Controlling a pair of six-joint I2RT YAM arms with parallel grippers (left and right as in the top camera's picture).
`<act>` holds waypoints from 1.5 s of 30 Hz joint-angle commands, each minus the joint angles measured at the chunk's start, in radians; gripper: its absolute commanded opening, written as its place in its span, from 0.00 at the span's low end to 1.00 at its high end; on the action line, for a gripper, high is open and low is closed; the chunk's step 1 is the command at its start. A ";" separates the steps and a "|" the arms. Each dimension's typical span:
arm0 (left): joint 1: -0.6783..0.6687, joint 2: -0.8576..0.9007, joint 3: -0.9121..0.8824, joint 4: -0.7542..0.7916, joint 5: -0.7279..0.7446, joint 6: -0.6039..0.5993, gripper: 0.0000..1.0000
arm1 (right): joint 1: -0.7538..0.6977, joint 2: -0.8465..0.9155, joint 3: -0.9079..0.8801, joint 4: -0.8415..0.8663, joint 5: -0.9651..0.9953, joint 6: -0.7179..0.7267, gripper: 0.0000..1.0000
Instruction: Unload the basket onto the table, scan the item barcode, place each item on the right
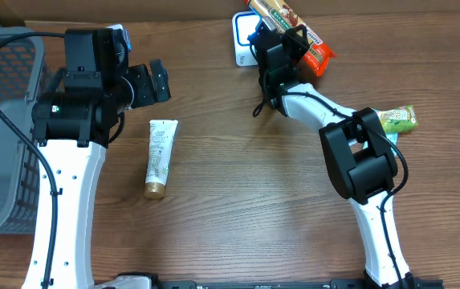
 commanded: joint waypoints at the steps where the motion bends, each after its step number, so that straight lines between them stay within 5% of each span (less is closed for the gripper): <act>1: -0.002 0.000 0.008 0.001 -0.013 -0.013 1.00 | 0.005 -0.024 0.034 0.033 0.040 0.026 0.04; 16: -0.002 0.000 0.008 0.001 -0.013 -0.013 1.00 | 0.032 -0.024 0.034 0.176 0.211 0.025 0.04; 30: -0.002 0.000 0.008 0.001 -0.013 -0.013 0.99 | 0.137 -0.024 0.034 0.208 0.376 -0.173 0.04; 37: -0.002 0.000 0.008 0.001 -0.013 -0.013 1.00 | 0.152 -0.066 0.034 0.477 0.482 -0.252 0.04; 45: -0.002 0.000 0.008 0.001 -0.013 -0.013 0.99 | 0.206 -0.211 0.034 0.375 0.476 -0.260 0.04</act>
